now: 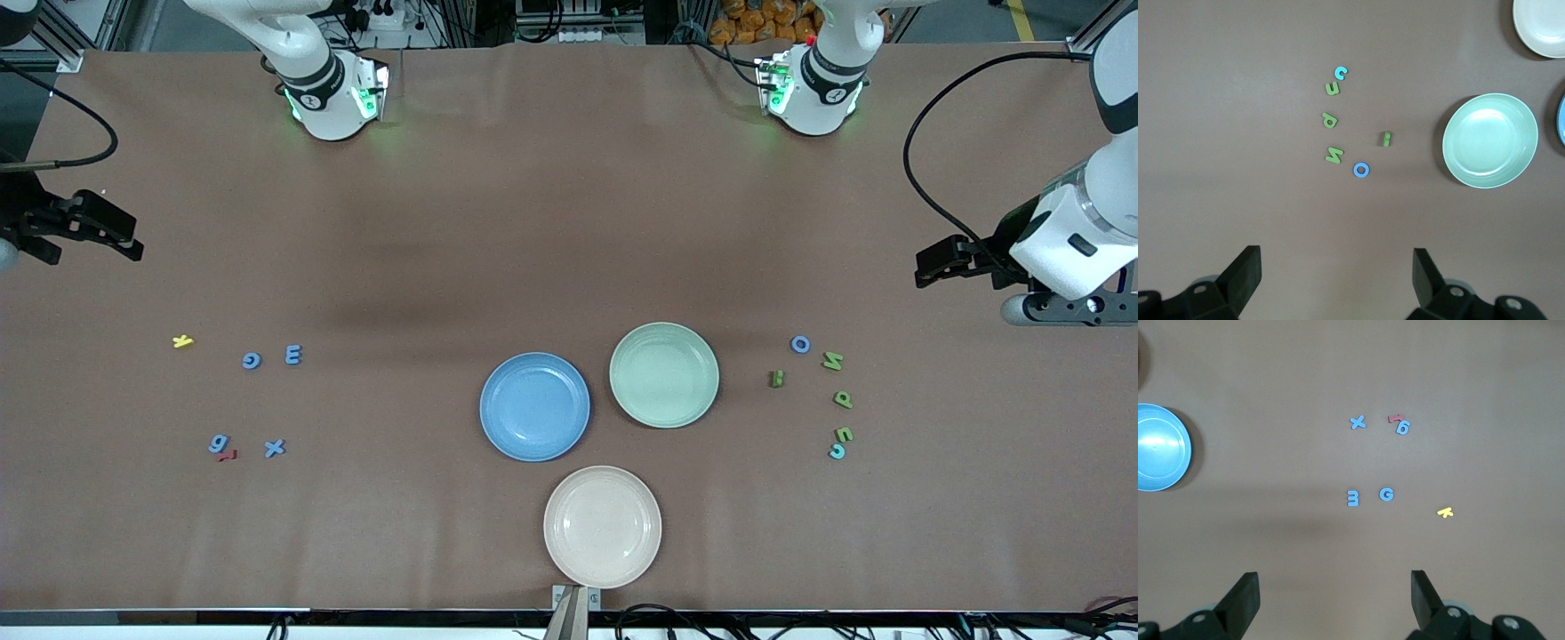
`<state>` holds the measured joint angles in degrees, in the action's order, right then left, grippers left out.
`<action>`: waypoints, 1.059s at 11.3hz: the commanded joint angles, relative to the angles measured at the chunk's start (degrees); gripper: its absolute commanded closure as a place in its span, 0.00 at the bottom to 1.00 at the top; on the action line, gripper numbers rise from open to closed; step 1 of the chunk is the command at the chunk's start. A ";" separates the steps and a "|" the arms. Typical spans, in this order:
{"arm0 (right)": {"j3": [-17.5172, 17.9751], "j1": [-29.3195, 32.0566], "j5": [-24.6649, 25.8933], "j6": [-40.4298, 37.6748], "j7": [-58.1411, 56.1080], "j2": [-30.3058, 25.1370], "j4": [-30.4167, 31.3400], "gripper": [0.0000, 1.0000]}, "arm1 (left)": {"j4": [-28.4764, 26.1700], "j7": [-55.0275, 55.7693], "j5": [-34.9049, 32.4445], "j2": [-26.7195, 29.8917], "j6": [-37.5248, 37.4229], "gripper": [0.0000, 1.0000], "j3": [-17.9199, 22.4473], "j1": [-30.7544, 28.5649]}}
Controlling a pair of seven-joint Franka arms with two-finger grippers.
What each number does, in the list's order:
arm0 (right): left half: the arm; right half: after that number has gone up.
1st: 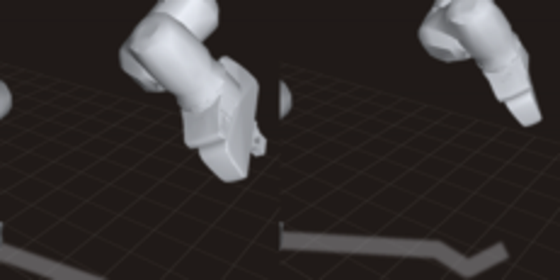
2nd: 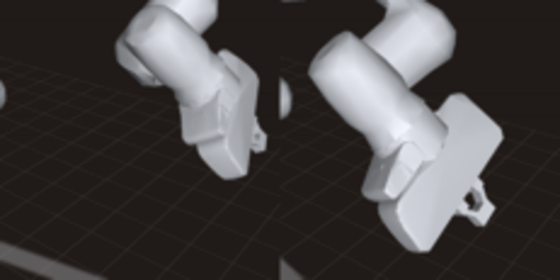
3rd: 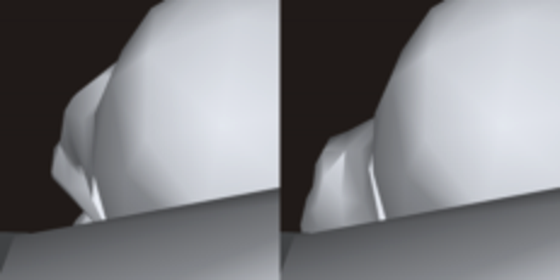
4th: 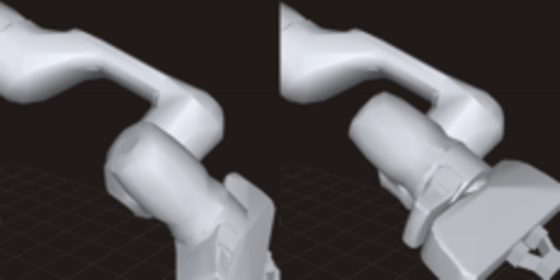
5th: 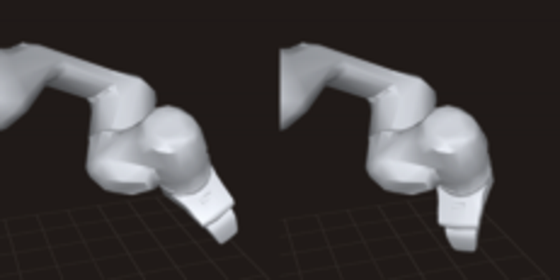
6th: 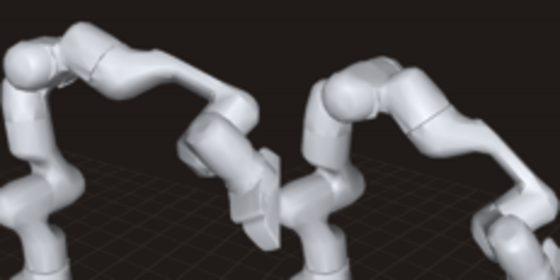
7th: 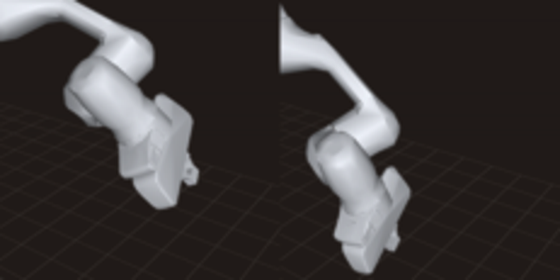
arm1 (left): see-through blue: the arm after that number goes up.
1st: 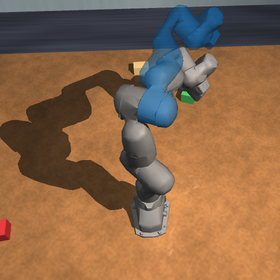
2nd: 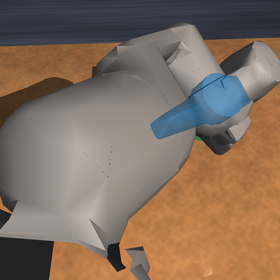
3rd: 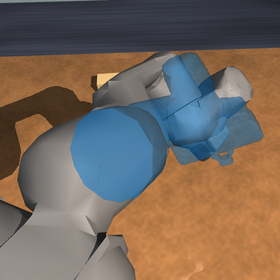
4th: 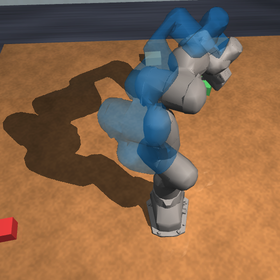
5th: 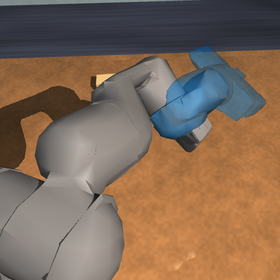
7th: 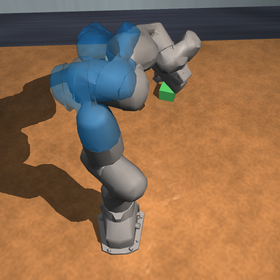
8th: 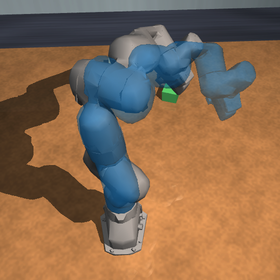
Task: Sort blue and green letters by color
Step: 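Move both grippers from rest toward the foam letters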
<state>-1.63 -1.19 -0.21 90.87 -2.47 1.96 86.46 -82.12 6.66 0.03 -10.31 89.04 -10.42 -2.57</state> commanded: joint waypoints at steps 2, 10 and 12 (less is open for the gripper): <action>0.06 0.48 1.00 -1.48 -0.43 0.85 -1.65 0.00 | -0.32 -1.39 -1.00 0.91 0.35 0.00 -0.12 -0.42; -0.21 0.40 0.91 -0.61 -0.35 3.13 -1.03 0.00 | -0.15 -1.12 -1.09 -1.54 2.27 0.00 0.05 -0.24; -0.21 0.66 0.56 1.05 -0.35 5.58 -1.12 0.00 | -0.15 -0.42 -3.18 -5.05 4.55 0.00 0.05 0.11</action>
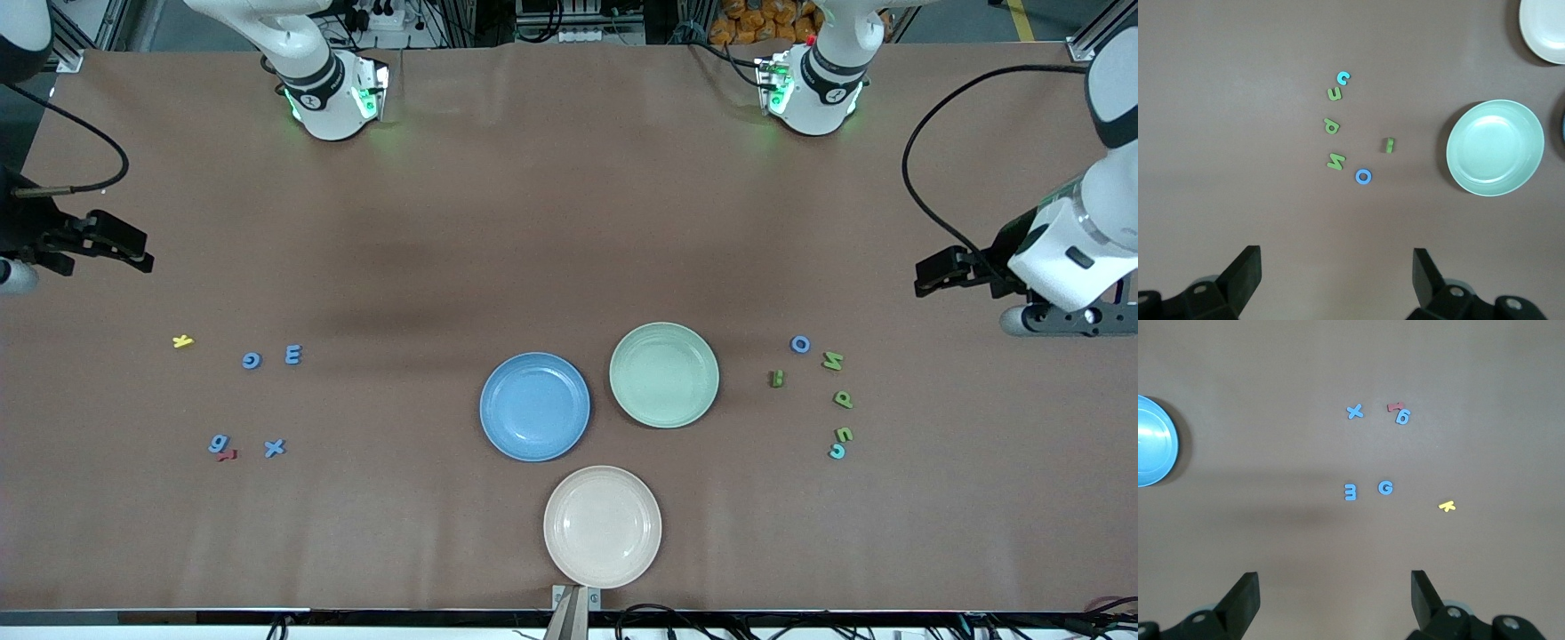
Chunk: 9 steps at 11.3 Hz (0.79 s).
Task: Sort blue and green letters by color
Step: 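Move both grippers from rest toward the foam letters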
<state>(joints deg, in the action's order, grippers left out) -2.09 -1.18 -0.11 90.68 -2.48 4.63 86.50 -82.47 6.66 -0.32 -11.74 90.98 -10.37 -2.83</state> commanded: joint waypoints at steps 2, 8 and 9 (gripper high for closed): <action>0.24 1.01 0.02 3.79 -0.16 7.21 -1.77 0.00 | 0.03 -0.16 -4.07 -7.32 5.16 0.00 -0.18 0.46; 0.59 0.92 -1.65 18.46 -0.33 30.84 -11.77 0.00 | -13.65 -0.59 -4.42 -12.95 26.57 0.00 0.00 0.72; 0.68 0.75 -1.65 20.40 -0.51 33.83 -13.79 0.00 | -17.08 -0.60 -4.42 -13.13 31.14 0.00 0.09 0.90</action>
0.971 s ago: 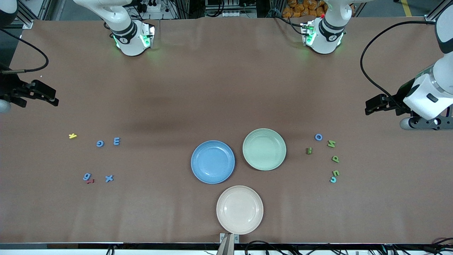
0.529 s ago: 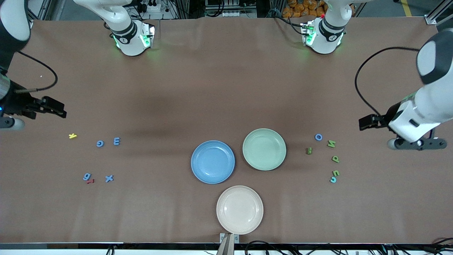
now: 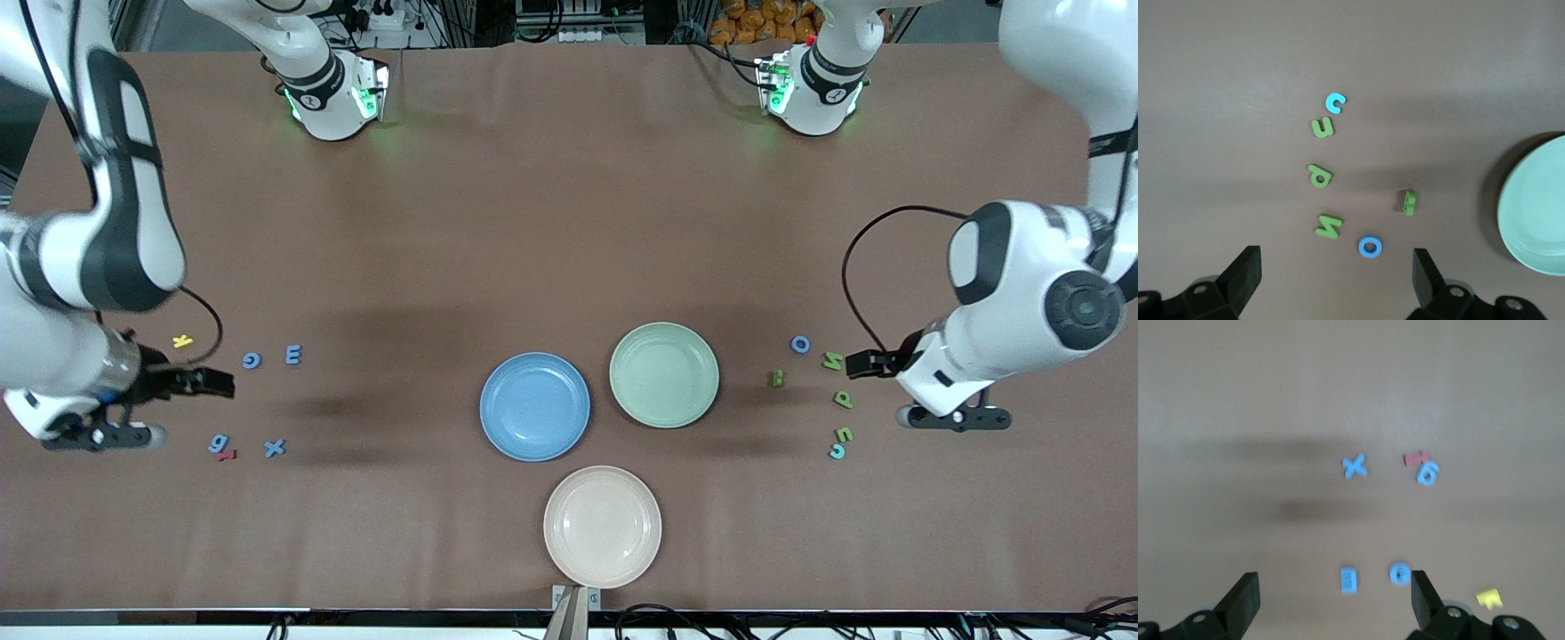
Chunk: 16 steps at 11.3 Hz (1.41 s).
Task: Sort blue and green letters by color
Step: 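Grasp the blue X with the right gripper while the left gripper grasps a letter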
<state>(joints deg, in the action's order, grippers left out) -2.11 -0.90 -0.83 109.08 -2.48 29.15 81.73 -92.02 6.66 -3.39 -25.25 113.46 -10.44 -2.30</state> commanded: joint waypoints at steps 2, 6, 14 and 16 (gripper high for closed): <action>0.87 0.81 -1.45 2.54 -2.43 14.50 -12.19 0.00 | -12.37 -0.77 -3.10 -1.03 15.88 0.00 0.33 0.37; 0.88 2.04 -1.72 6.20 -4.55 23.66 -18.54 0.00 | -19.58 -0.77 -6.37 -2.61 25.64 0.00 0.42 -0.07; 0.88 0.82 -1.90 12.72 -4.29 25.87 -14.33 0.00 | -25.22 -1.47 -12.87 -2.88 31.99 0.00 0.42 -3.93; 0.88 0.81 -1.81 17.72 -4.47 25.78 -11.00 0.00 | -25.40 -2.61 -12.96 -3.14 32.44 0.00 0.42 -4.11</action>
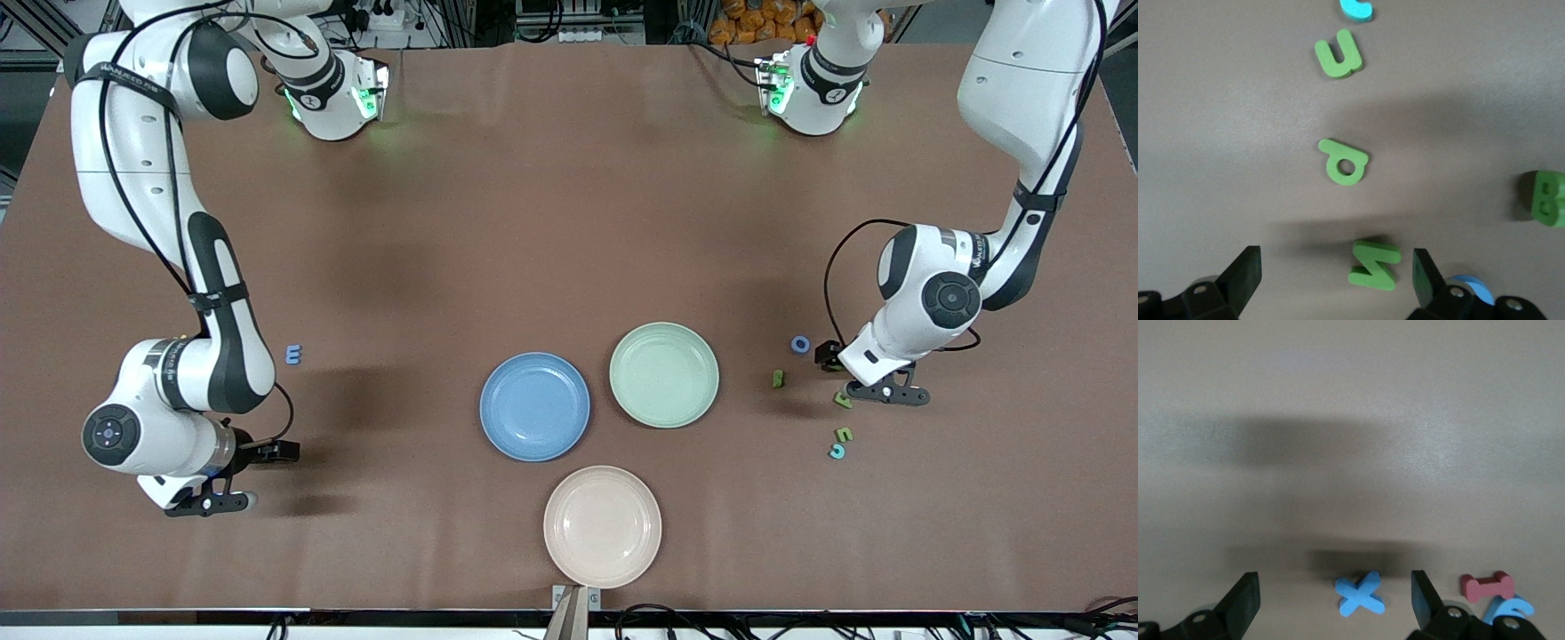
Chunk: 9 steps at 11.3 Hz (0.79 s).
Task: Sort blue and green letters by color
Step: 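Grasp the blue X with the right gripper while the left gripper grasps a letter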
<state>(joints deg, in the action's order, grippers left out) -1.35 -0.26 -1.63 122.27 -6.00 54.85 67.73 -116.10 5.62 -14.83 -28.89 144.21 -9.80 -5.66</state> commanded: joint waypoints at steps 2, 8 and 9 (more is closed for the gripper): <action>0.12 0.78 -1.01 5.08 -1.11 0.17 3.63 0.00 | -1.76 -1.49 -1.44 0.33 1.68 0.00 -0.30 -0.75; 0.12 0.87 -1.01 4.99 -2.43 -0.10 5.91 0.00 | -3.87 -1.49 -0.73 -0.99 5.81 0.00 -0.30 -0.58; 0.12 0.87 -1.01 4.99 -2.43 -0.27 6.35 0.00 | -3.87 -1.49 -0.73 -1.34 6.08 0.00 -0.30 -0.58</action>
<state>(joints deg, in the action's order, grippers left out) -1.49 0.36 -1.63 126.90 -7.27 55.32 72.35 -119.29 4.54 -14.83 -29.83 148.42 -10.01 -6.04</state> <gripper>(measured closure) 0.000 0.000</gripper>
